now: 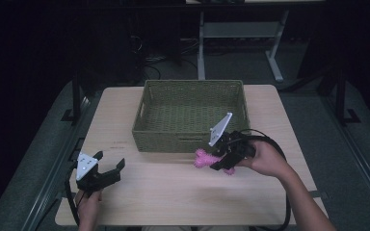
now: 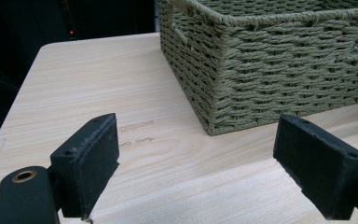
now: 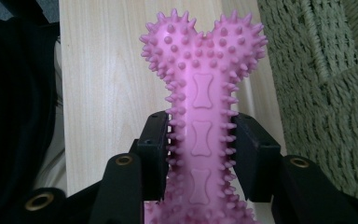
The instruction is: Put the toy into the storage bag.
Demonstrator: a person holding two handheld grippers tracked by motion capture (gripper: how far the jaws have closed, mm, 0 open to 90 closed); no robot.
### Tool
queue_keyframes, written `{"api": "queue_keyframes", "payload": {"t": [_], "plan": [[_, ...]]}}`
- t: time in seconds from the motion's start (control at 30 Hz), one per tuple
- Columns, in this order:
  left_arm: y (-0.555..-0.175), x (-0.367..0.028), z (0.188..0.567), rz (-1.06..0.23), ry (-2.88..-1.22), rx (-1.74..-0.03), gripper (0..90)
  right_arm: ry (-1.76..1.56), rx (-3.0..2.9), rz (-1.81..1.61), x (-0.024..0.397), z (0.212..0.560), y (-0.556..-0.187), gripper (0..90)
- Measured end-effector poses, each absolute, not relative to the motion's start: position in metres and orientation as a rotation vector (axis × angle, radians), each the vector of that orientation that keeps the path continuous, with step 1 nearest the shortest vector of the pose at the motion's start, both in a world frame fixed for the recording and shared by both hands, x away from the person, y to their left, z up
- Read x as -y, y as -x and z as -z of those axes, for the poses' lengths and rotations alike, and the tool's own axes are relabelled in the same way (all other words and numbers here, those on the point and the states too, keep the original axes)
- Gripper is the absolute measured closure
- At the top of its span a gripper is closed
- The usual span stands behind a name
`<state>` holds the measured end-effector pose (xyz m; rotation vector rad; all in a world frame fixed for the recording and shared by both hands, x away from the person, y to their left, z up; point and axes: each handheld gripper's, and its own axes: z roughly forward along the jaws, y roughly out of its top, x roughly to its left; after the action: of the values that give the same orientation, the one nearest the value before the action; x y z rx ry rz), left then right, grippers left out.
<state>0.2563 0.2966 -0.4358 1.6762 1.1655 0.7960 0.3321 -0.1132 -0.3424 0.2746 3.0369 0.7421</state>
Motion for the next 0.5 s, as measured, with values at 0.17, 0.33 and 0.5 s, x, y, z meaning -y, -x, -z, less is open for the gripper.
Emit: {"api": "queue_keyframes", "payload": {"t": [0.17,0.33,0.5], "plan": [[-0.256,-0.297,0.436,-0.797,-1.672,-1.166,13.6,-0.280,-3.035,-0.755,0.115,0.339,-0.334,58.1],[-0.256,-0.297,0.436,-0.796,-1.675,-1.167,13.6,-0.282,-3.035,-0.750,0.115,0.337,-0.335,58.1],[-0.256,-0.297,0.436,-0.798,-1.675,-1.165,13.7,-0.275,-3.026,-0.752,0.115,0.329,-0.337,58.1]]}}
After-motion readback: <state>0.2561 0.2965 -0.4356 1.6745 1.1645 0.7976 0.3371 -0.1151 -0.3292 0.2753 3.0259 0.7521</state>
